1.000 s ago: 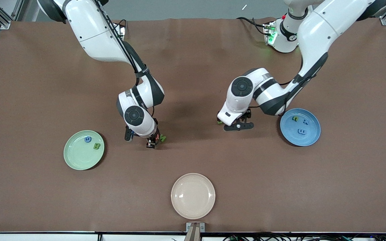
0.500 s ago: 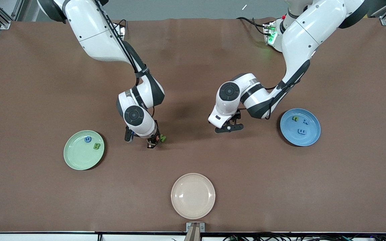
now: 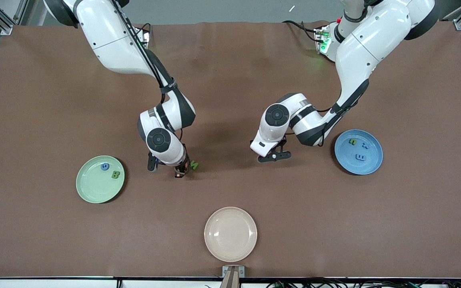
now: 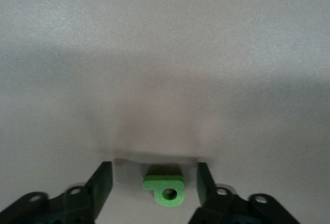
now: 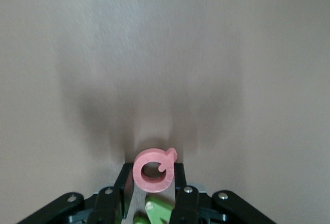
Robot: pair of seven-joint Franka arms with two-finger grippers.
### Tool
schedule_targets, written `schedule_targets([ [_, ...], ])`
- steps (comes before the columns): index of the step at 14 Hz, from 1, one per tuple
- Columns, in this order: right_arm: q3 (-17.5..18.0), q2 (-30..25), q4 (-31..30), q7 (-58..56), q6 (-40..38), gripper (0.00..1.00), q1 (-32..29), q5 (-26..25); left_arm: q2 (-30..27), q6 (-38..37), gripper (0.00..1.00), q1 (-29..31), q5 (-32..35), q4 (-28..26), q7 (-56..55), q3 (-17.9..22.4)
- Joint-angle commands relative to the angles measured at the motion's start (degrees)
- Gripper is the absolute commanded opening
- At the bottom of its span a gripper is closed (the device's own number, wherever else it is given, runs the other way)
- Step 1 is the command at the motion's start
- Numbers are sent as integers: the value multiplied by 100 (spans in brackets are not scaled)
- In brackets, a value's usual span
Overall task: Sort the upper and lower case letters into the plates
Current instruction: 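Grasp the pink Q with the right gripper while the left gripper grasps p, then carry the Q to the green plate while the left gripper carries p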
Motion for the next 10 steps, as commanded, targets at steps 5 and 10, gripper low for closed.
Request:
schedule_targets([
  [5,49,-275,544,-2206,-1855,1,-582,5,87,23,62,-36,-81,67,-59,22],
  [10,31,-855,-272,-3637,-1803,1,-1371,-22,87,23,62,-71,-99,67,-68,22],
])
